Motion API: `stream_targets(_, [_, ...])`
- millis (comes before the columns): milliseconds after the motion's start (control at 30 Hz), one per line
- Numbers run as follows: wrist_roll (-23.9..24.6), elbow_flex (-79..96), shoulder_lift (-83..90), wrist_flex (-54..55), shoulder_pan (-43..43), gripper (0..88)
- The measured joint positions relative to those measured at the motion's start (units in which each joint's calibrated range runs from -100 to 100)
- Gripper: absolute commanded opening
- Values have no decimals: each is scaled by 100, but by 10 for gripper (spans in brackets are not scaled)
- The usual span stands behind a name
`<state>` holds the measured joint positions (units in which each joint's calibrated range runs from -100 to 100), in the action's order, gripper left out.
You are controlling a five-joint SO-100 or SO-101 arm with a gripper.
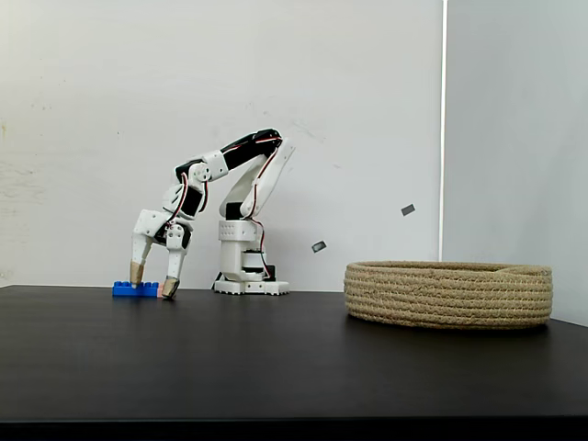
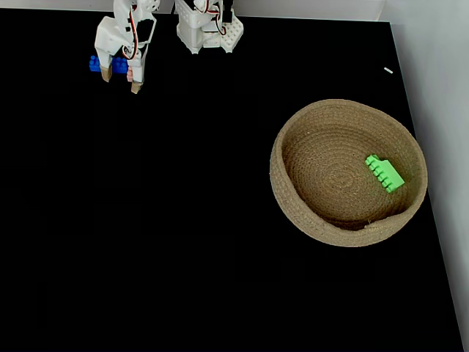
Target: Place the lego blocks in the tray
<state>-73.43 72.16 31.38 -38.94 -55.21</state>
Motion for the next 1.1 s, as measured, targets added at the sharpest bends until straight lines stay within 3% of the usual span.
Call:
stream_targets(333, [83,0,59,8,90,210])
stream_targets(1100, [-308,-97,611,-885,-155,195])
